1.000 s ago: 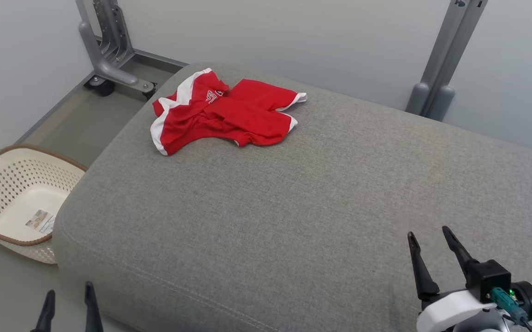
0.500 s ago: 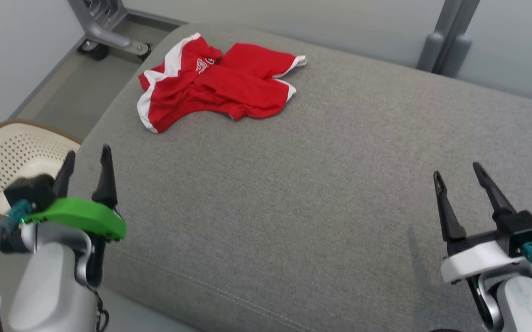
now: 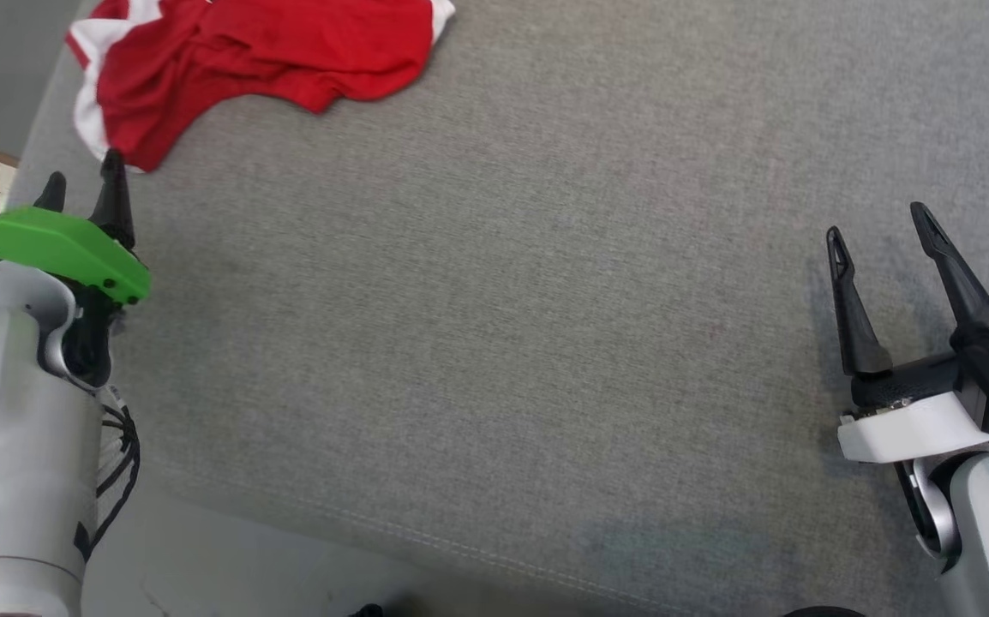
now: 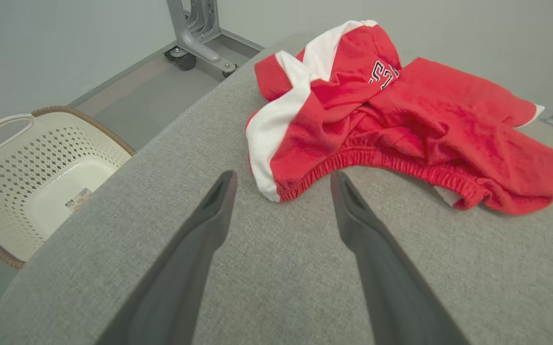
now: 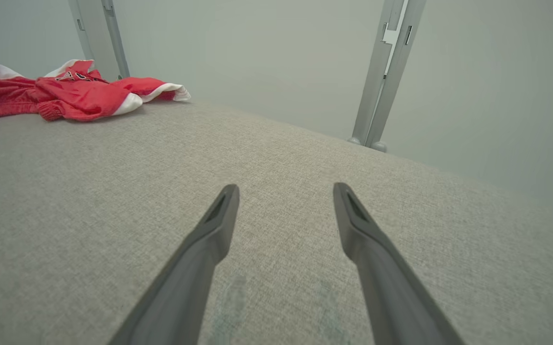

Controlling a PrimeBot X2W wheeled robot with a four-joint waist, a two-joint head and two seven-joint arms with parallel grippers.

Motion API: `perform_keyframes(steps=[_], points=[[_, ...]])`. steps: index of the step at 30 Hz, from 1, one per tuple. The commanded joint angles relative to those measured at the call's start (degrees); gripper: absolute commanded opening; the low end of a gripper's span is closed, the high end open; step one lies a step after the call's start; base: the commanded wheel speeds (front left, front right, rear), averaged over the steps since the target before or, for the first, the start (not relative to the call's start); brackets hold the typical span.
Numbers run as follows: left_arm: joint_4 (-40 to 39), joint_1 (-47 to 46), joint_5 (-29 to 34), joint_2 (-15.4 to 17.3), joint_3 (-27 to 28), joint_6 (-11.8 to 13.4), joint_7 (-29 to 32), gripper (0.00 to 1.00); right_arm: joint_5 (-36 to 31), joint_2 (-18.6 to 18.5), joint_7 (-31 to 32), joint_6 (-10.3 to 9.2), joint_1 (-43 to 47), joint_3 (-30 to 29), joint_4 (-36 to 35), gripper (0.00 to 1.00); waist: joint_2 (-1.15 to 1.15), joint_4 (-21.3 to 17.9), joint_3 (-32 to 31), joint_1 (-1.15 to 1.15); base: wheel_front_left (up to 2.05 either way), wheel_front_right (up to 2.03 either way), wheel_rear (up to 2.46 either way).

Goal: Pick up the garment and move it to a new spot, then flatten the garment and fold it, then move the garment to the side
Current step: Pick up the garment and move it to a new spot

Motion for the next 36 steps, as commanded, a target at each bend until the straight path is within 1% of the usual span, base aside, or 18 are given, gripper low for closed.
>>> perform_keyframes(steps=[1, 5, 10, 15, 16, 17, 19, 24, 31, 32, 33, 36], points=[[1.7, -2.2, -1.5, 0.7, 0.2, 0.1, 0.1, 1.00, -0.4, 0.1, -0.2, -0.09, -0.3, 0.1, -1.2, 1.00, 0.00, -8.0, 9.6, -0.01, 0.00, 0.00, 0.00], [7.3, -4.8, -4.0, 3.0, 0.6, 0.1, -0.2, 1.00, -0.5, 0.1, -0.2, -0.09, 1.3, 0.4, -3.7, 1.00, 0.00, -8.9, 10.5, -0.01, 0.00, 0.00, 0.00], [11.7, -8.4, -6.8, 4.0, 0.9, 0.1, -2.2, 1.00, -0.9, -0.5, -0.2, -0.10, 2.7, 0.2, -6.6, 1.00, 0.00, -9.2, 12.2, -0.01, 0.00, 0.00, 0.00], [13.4, -9.4, -8.2, 3.6, -0.2, 0.1, -3.6, 1.00, -1.1, -0.8, 0.0, -0.10, 4.2, -0.2, -6.9, 1.00, 0.00, -9.0, 12.6, -0.01, 0.00, 0.00, 0.00], [13.6, -9.4, -8.5, 3.5, -0.4, 0.1, -3.7, 0.96, -1.1, -0.7, 0.0, -0.10, 4.4, -0.2, -6.8, 1.00, 0.00, -9.0, 12.5, -0.01, 0.00, 0.00, 0.00], [13.7, -9.3, -8.9, 3.4, -0.7, 0.1, -3.9, 0.54, -1.2, -0.7, 0.0, -0.10, 4.6, -0.3, -6.8, 1.00, 0.00, -9.0, 12.5, -0.01, 0.00, 0.00, 0.00], [13.4, -9.0, -9.8, 3.2, -1.5, 0.1, -3.9, 0.00, -1.1, -0.5, 0.0, -0.09, 4.6, -0.3, -6.6, 1.00, 0.00, -9.1, 12.2, -0.01, 0.00, 0.00, 0.00], [12.1, -8.2, -11.3, 4.3, -3.6, 0.1, -5.5, 0.00, -0.7, 0.3, 0.0, -0.09, 4.2, -0.3, -6.3, 1.00, 0.00, -9.4, 11.3, -0.01, 0.00, 0.00, 0.00], [7.1, -7.7, -12.3, 4.7, -8.7, 0.1, -8.3, 0.00, -0.1, 1.5, 0.0, -0.09, 3.8, -0.4, -5.3, 1.00, 0.00, -9.6, 9.2, -0.01, 0.00, 0.00, 0.00], [7.1, -7.7, -12.3, 4.7, -8.7, 0.1, -8.3, 0.00, -0.1, 1.5, 0.0, -0.09, 3.8, -0.4, -5.3, 1.00, 0.00, -9.6, 9.2, -0.01, 0.00, 0.00, 0.00], [5.1, -7.3, -12.6, 4.9, -10.8, 0.1, -9.0, 0.00, 0.1, 2.1, 0.0, -0.09, 3.5, -0.2, -4.9, 1.00, 0.00, -9.7, 8.3, -0.01, 0.00, 0.00, 0.00], [1.8, -6.4, -12.9, 5.2, -14.5, 0.1, -9.7, 0.00, 0.5, 3.0, -0.1, -0.09, 2.9, 0.1, -4.3, 1.00, 0.00, -10.0, 6.7, -0.01, 0.00, 0.00, 0.00]])
